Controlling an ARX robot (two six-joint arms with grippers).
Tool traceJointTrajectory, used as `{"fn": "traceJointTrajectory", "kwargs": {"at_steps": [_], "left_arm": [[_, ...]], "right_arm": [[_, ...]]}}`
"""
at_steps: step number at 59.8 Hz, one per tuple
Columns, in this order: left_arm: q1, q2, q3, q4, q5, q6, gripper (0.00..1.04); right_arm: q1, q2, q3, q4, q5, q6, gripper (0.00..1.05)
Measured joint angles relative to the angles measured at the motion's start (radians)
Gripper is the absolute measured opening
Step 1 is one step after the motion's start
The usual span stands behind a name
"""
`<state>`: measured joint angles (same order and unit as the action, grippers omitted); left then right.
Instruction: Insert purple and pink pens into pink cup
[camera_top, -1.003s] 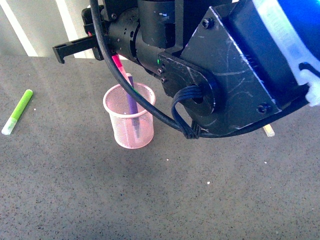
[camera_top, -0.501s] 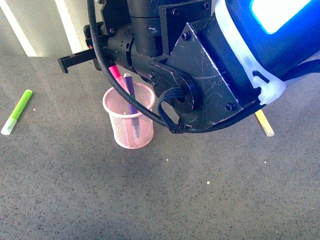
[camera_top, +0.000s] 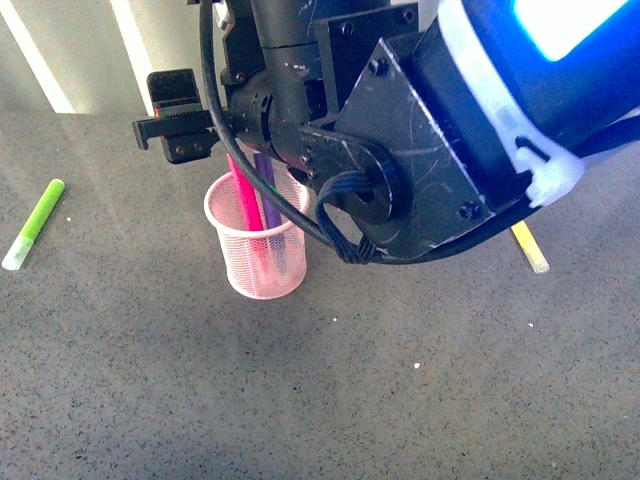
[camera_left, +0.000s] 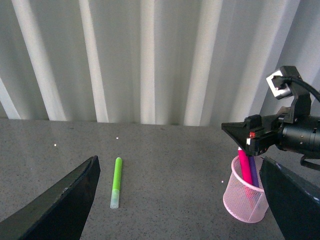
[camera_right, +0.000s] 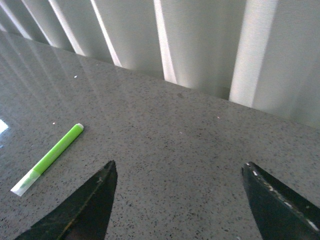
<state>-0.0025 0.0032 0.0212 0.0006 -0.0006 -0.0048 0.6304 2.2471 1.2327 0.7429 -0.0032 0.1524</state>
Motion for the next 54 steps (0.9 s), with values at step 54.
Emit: {"fn": "traceJointTrajectory", "kwargs": {"at_steps": [54], "left_arm": [[0.0,0.0,0.0,0.0,0.0,0.0,0.98]], "right_arm": [[-0.315,-0.734,-0.566,-0.179,0.294,-0.107,0.85]]}}
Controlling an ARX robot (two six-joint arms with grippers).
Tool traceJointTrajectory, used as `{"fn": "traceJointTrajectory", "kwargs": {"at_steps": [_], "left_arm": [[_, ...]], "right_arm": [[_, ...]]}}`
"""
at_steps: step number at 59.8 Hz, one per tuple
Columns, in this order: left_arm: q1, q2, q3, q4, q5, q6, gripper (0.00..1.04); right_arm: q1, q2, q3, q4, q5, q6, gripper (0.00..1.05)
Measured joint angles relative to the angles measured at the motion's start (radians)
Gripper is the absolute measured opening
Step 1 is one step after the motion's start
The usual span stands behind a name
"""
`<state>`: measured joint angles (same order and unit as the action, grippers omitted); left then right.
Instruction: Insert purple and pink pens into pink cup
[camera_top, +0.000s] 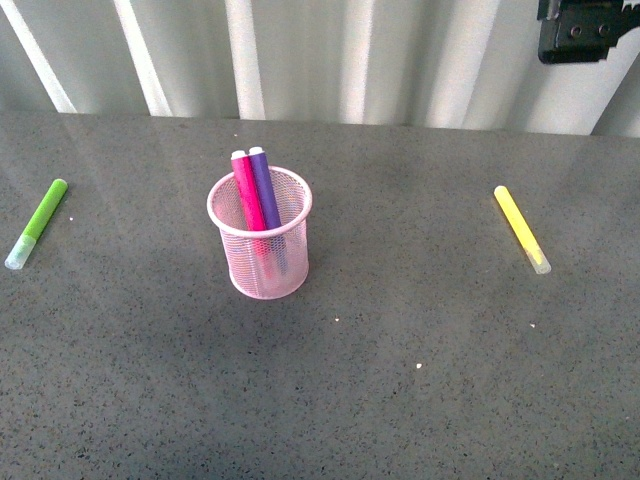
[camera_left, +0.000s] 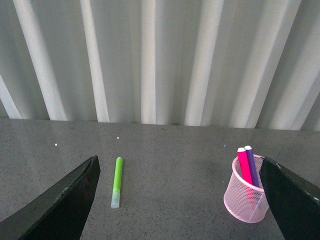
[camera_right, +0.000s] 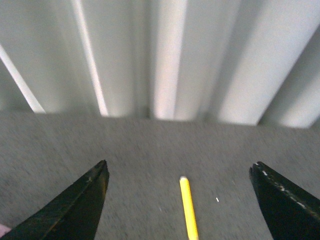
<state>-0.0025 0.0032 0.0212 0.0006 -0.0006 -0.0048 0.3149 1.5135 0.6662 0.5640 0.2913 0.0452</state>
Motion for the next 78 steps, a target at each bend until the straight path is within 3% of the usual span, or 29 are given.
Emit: {"fn": "traceJointTrajectory", "kwargs": {"at_steps": [5,9,26,49,55,78], "left_arm": [[0.0,-0.001,0.0,0.0,0.0,0.0,0.98],[0.0,-0.001,0.0,0.0,0.0,0.0,0.98],[0.0,-0.001,0.0,0.0,0.0,0.0,0.98],[0.0,-0.001,0.0,0.0,0.0,0.0,0.98],[0.0,-0.001,0.0,0.0,0.0,0.0,0.98],[0.0,-0.001,0.0,0.0,0.0,0.0,0.98]], "right_arm": [[-0.028,-0.023,-0.134,0.278,-0.033,-0.025,0.7],[-0.063,-0.079,-0.216,0.391,-0.051,-0.035,0.58],[-0.158,-0.307,-0.437,0.399,-0.145,-0.043,0.03],[-0.253,-0.526,-0.606,0.349,-0.249,-0.045,0.03],[-0.307,-0.607,-0.629,0.285,-0.285,-0.045,0.03],[-0.312,-0.923,-0.649,0.013,-0.29,-0.045,0.03]]}}
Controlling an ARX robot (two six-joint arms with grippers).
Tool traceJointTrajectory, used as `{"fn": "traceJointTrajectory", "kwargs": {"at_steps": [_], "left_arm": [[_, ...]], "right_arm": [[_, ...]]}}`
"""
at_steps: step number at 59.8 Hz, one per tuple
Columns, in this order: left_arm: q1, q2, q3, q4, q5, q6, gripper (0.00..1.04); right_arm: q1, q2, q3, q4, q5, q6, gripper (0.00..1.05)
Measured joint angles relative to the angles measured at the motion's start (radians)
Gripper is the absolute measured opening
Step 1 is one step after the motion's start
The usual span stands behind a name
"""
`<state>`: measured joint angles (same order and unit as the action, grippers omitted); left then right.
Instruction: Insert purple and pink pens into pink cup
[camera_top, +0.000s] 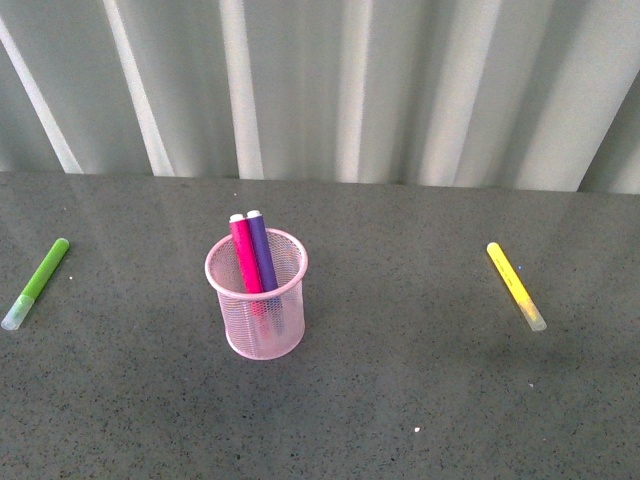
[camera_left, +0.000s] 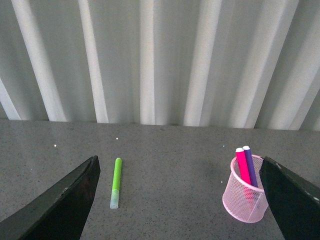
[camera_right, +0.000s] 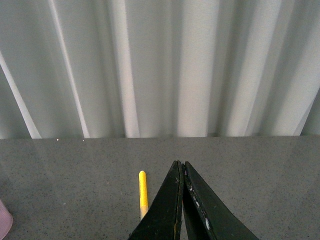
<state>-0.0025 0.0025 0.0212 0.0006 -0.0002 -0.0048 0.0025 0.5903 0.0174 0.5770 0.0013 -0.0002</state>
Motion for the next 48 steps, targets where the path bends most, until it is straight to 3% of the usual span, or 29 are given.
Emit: {"fn": "traceJointTrajectory", "kwargs": {"at_steps": [20,48], "left_arm": [[0.0,0.0,0.0,0.0,0.0,0.0,0.98],[0.0,0.0,0.0,0.0,0.0,0.0,0.98]], "right_arm": [[0.0,-0.217,-0.001,-0.203,0.0,0.0,0.03],[0.0,-0.381,-0.001,-0.364,0.0,0.0,0.03]]}}
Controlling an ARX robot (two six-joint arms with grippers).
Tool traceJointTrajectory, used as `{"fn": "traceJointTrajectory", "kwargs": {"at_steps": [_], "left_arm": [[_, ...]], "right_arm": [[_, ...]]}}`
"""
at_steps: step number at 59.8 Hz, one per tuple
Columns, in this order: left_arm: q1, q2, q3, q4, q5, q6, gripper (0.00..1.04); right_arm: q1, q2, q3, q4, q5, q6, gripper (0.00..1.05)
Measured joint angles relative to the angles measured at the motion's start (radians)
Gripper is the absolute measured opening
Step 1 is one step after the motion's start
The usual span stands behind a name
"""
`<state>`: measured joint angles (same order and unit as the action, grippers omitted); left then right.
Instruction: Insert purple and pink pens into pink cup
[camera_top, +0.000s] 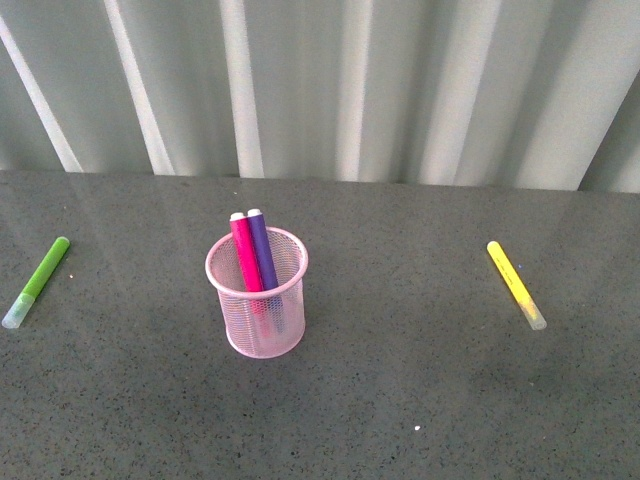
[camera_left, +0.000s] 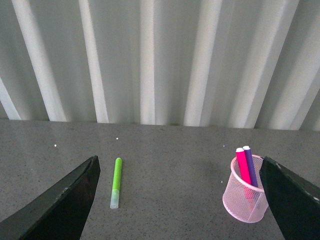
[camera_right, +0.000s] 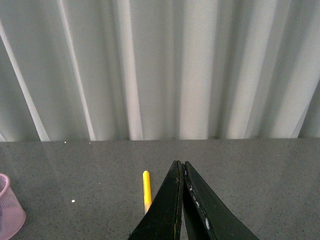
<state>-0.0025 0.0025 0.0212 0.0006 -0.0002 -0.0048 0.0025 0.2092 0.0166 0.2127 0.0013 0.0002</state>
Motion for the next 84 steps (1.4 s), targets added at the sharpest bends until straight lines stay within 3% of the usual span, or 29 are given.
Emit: {"fn": "traceJointTrajectory", "kwargs": {"at_steps": [9,15,38,68,84], "left_arm": [[0.0,0.0,0.0,0.0,0.0,0.0,0.98],[0.0,0.0,0.0,0.0,0.0,0.0,0.98],[0.0,-0.001,0.0,0.0,0.0,0.0,0.98],[0.0,-0.001,0.0,0.0,0.0,0.0,0.98],[0.0,-0.001,0.0,0.0,0.0,0.0,0.98]], "right_arm": [[0.0,-0.037,0.0,-0.037,0.0,0.0,0.03],[0.0,-0.17,0.0,-0.203,0.0,0.0,0.03],[0.0,-0.205,0.0,-0.211,0.001,0.0,0.04],[0.0,-0.205,0.0,-0.212,0.0,0.001,0.99],[0.0,-0.205,0.0,-0.212,0.0,0.001,0.98]]}}
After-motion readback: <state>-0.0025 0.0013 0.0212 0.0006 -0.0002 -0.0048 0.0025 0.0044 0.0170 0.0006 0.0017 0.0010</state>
